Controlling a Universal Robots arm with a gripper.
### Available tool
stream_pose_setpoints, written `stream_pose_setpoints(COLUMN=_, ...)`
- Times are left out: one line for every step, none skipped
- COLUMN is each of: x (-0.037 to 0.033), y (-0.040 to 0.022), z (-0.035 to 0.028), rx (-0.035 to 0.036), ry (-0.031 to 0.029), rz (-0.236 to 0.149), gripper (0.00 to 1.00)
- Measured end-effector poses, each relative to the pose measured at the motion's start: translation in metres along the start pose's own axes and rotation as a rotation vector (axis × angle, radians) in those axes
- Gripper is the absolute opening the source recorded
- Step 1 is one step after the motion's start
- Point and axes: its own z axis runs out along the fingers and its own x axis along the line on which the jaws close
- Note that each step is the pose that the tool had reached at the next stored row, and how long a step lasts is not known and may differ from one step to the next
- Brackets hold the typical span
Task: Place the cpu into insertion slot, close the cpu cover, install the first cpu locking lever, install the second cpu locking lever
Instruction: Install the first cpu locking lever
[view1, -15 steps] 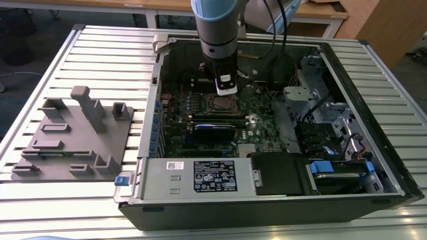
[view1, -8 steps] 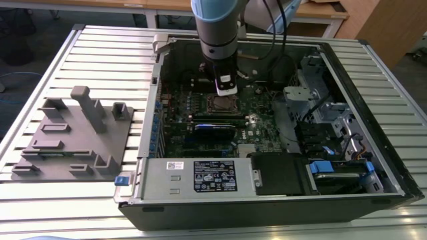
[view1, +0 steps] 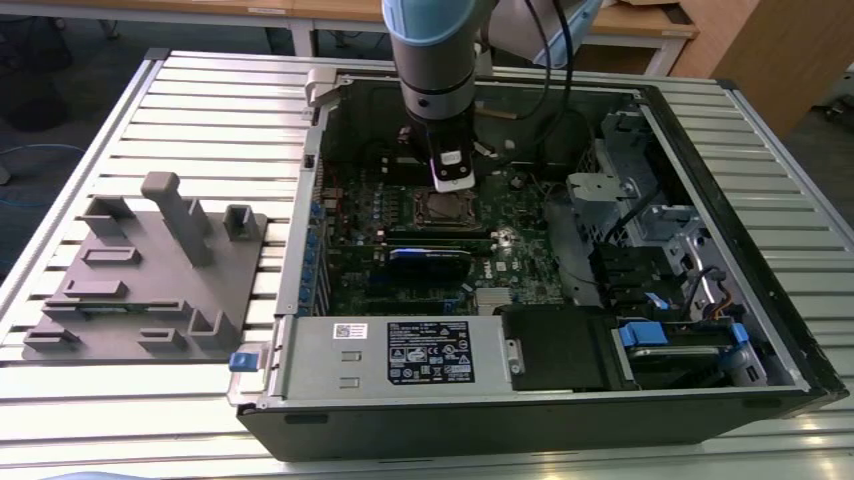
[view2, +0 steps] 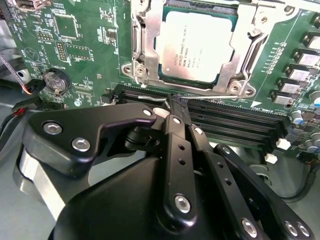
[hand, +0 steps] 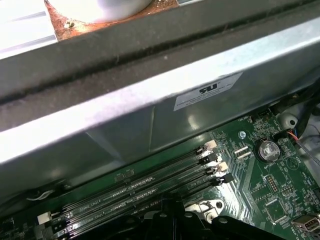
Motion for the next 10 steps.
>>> stream_pose_setpoints(x=-0.0002, y=0.0002, z=0.0001, rx=0.0000, ry=0.0001, rz=0.000, gripper=0.11)
stream_pose_setpoints(x=-0.0004, y=0.0004, z=0.0002, rx=0.0001, ry=0.0000, rz=0.000, gripper=0.11)
stream_pose_setpoints(x=-0.0007, y=0.0007, z=0.0003, rx=0.0000, ry=0.0001, rz=0.000, gripper=0.11)
stream_pose_setpoints(x=-0.0011, y=0.0010, z=0.0005, rx=0.0001, ry=0.0000, rz=0.000, gripper=0.11)
stream_pose_setpoints(x=-0.0012, y=0.0012, z=0.0005, rx=0.0001, ry=0.0000, rz=0.000, gripper=0.11)
stream_pose_setpoints(x=-0.0013, y=0.0013, z=0.0006, rx=0.0001, ry=0.0000, rz=0.000, gripper=0.11)
stream_pose_setpoints(x=-0.0013, y=0.0014, z=0.0006, rx=0.0001, ry=-0.0001, rz=0.000, gripper=0.11)
stream_pose_setpoints(x=-0.0013, y=0.0015, z=0.0007, rx=0.0000, ry=0.0000, rz=0.000, gripper=0.11)
stream_pose_setpoints(x=-0.0013, y=0.0014, z=0.0009, rx=-0.0001, ry=-0.0003, rz=0.000, gripper=0.11)
stream_pose_setpoints(x=-0.0013, y=0.0013, z=0.0012, rx=-0.0008, ry=-0.0017, rz=-0.001, gripper=0.11)
